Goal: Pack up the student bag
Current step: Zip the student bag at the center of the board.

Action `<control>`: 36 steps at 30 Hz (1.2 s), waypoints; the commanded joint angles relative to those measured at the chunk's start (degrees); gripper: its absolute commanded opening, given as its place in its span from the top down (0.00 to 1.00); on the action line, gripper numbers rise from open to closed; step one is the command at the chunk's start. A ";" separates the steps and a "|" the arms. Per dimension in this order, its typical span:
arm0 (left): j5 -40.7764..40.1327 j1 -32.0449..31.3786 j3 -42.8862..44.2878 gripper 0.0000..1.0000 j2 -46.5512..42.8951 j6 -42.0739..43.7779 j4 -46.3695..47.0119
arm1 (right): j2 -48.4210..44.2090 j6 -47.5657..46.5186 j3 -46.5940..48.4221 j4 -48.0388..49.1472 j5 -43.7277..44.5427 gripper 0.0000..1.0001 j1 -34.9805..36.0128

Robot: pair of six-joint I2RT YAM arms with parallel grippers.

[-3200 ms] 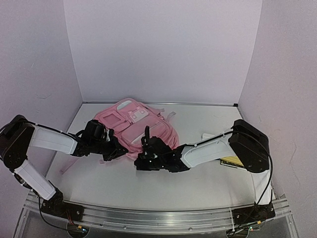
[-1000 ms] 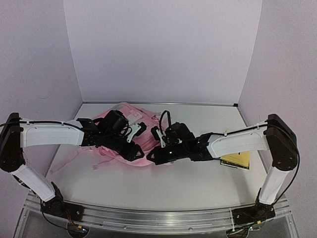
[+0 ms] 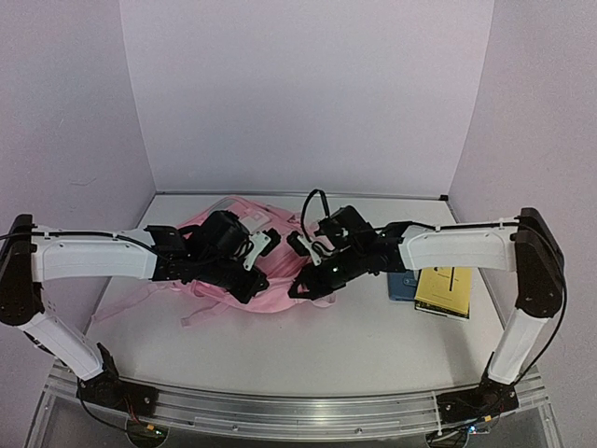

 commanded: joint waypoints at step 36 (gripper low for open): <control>-20.41 2.70 -3.14 1.00 -10.73 1.14 -17.96 | 10.15 -9.71 4.93 -9.98 15.22 1.00 -12.36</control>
